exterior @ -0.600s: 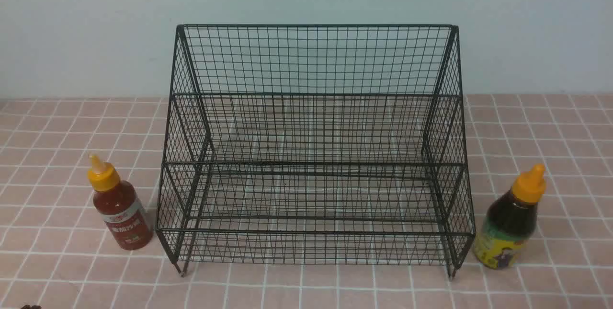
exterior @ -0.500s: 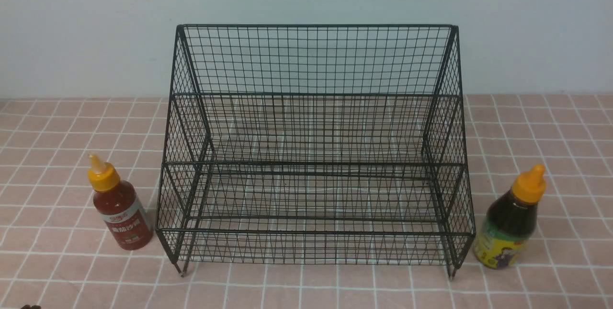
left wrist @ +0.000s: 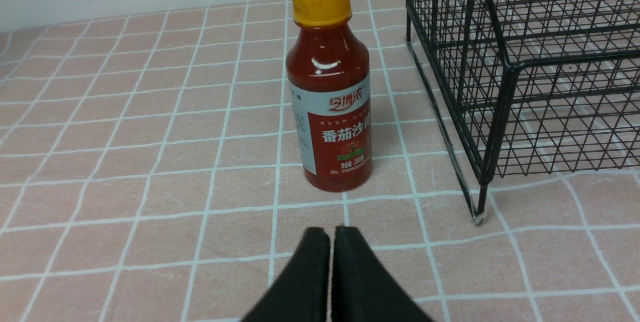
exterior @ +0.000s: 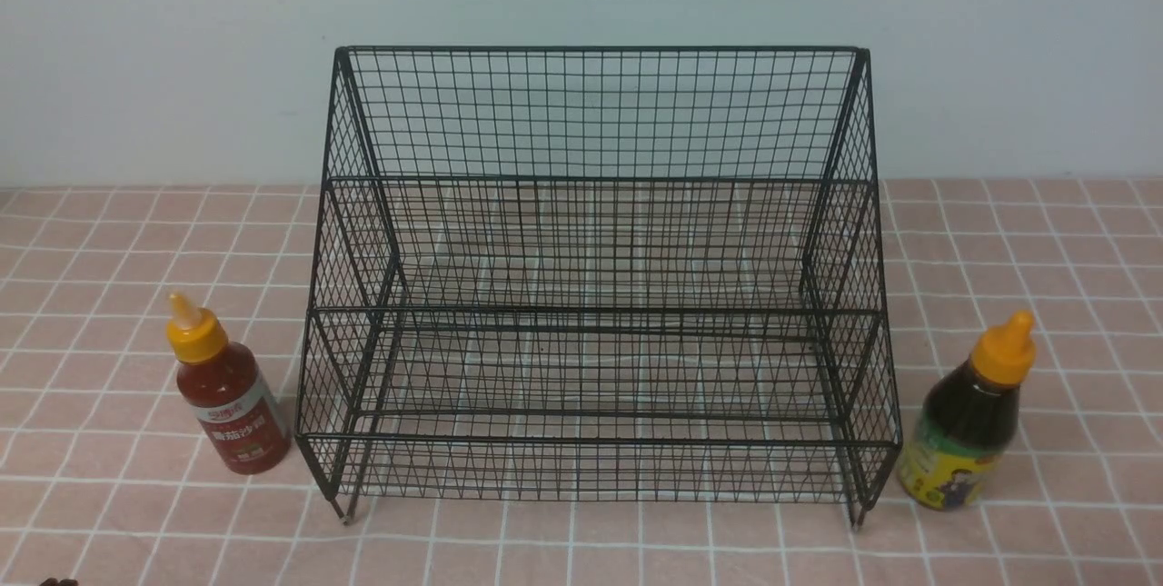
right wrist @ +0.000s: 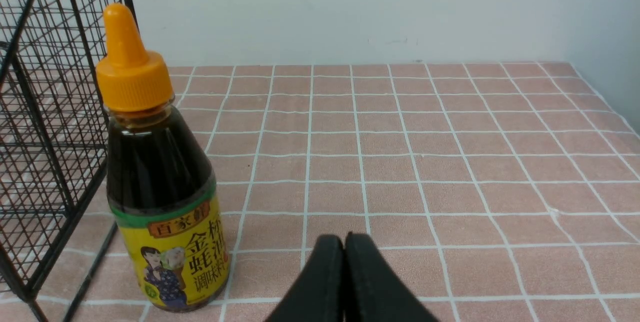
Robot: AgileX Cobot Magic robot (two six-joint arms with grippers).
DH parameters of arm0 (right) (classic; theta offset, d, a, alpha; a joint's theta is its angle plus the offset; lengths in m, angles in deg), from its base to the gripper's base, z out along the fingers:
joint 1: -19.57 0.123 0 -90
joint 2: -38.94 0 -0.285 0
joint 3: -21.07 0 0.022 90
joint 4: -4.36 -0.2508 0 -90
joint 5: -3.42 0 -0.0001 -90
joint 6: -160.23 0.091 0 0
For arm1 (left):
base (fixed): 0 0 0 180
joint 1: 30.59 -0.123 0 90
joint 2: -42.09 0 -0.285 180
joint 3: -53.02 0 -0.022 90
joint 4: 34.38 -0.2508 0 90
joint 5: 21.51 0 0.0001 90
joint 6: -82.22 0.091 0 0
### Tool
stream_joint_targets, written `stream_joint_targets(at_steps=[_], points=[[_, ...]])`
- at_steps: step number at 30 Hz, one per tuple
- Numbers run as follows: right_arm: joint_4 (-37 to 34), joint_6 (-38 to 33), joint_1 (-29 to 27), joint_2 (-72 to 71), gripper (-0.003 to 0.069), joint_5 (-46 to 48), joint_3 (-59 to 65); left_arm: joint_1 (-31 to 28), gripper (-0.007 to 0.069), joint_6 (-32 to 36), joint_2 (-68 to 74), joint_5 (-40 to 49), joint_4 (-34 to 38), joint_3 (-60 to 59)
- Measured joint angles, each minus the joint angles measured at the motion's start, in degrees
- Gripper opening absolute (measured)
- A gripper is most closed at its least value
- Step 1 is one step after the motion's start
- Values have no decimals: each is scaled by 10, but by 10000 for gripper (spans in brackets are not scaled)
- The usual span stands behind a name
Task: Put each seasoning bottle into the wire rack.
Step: Use the right arm to grab the condiment bottle closest to it
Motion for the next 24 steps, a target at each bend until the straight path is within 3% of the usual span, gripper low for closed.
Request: stream_joint_targets(at_steps=[14,19,24], points=[[-24,18,0,0,-12,-34,4,0,-7,0,0,0,0,0],[-195,114,0,0,-12,-172,6,0,-7,0,0,0,0,0],[-287,137,0,0,-12,-215,6,0,-7,0,0,0,0,0]])
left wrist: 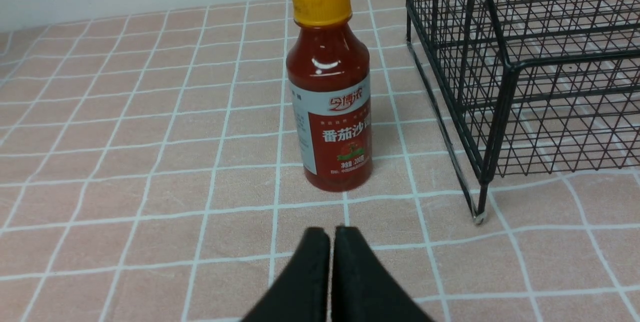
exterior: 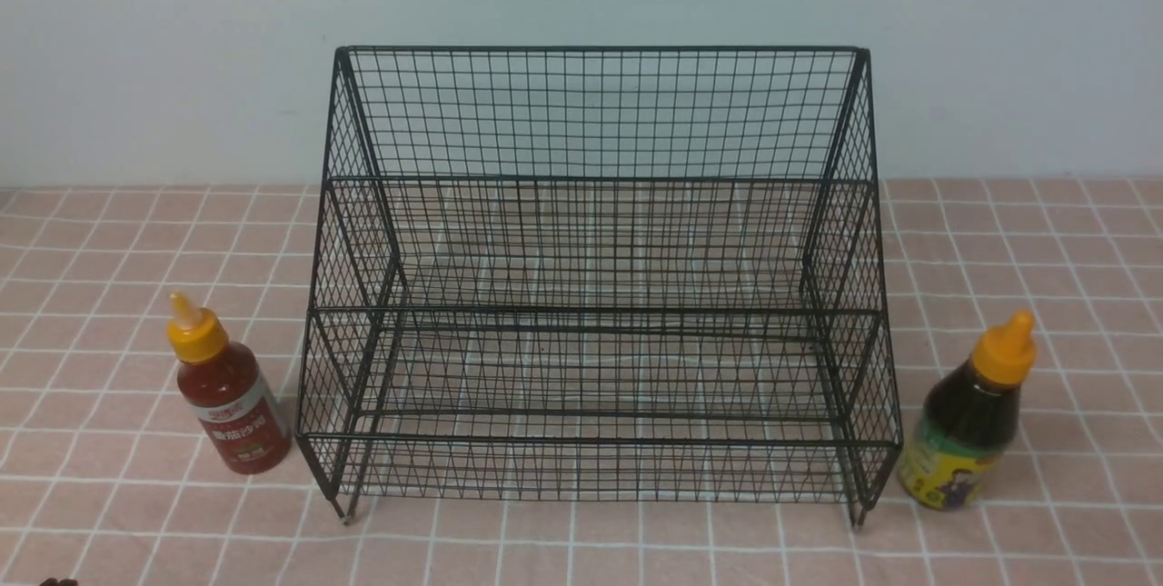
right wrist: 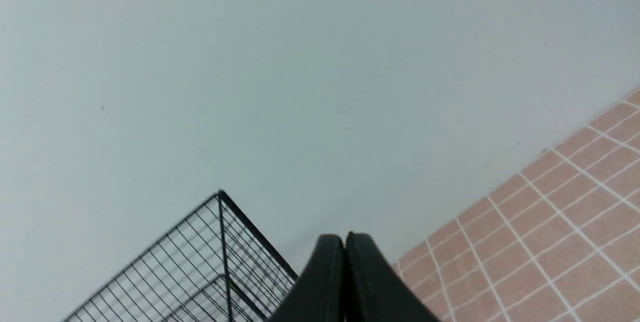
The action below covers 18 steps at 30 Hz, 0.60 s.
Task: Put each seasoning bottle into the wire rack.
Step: Use the right arm to grab the condiment bottle closest to it
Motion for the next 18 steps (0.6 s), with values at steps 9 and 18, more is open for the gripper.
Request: stream_joint_targets(at_steps=[9,18], points=[[-96,40,0,2,-12,-13,-40,0,-7,0,0,0,0,0],[-28,-163,0,266,-12,401,-364,0,-7,0,0,0,0,0]])
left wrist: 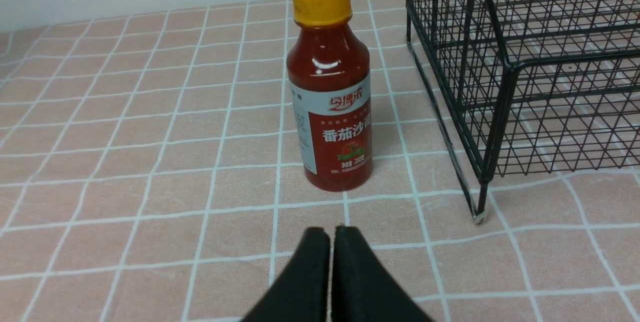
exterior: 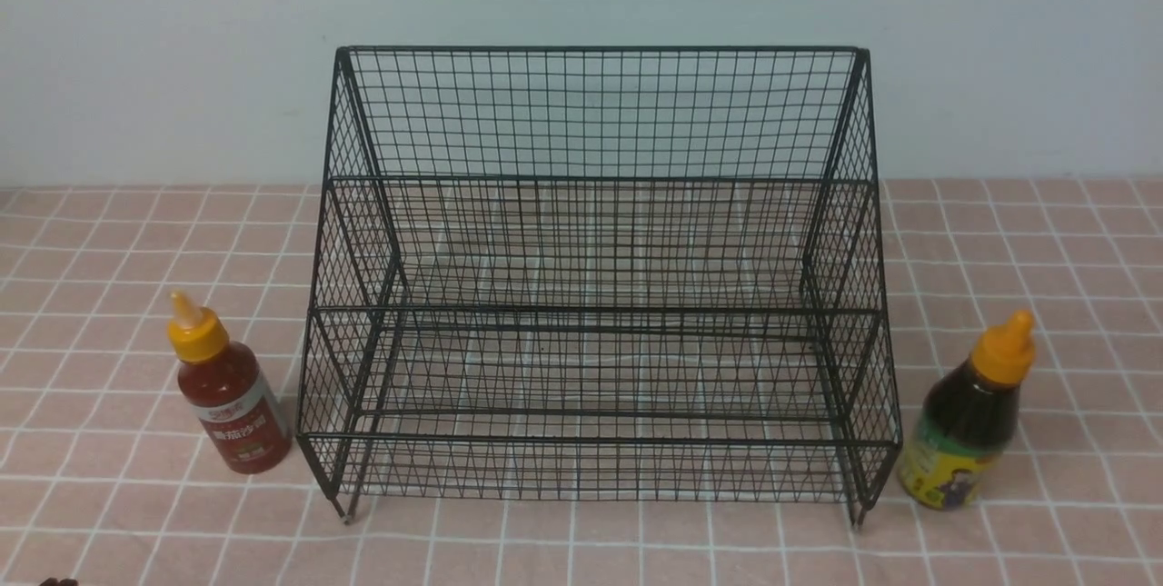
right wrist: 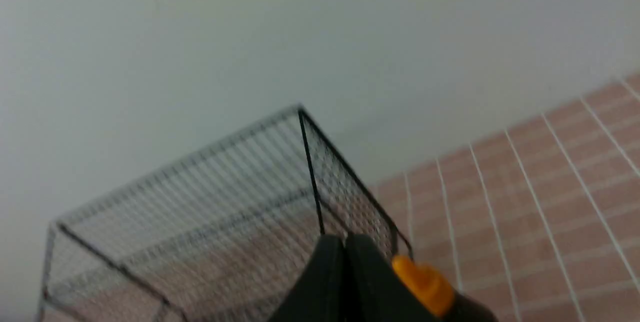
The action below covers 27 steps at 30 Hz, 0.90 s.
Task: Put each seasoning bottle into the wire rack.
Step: Use the right arm to grab the condiment bottle closest to it
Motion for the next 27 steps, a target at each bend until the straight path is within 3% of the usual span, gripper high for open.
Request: stream_joint_targets(at_steps=[4,7,16,21,27], points=[[12,-80,0,181,-12,194,-138,0,-7,0,0,0,0,0],[27,-98,0,281,-11,261,-218,0,-7,0,0,0,0,0],[53,-104,1,468,19,297,-347,0,-7,0,0,0,0,0],[113,-101,46,501,141,299,-351,0,-7,0,0,0,0,0],[176,-75,116,529,404,284,-352,0,-7,0,0,0,0,0]])
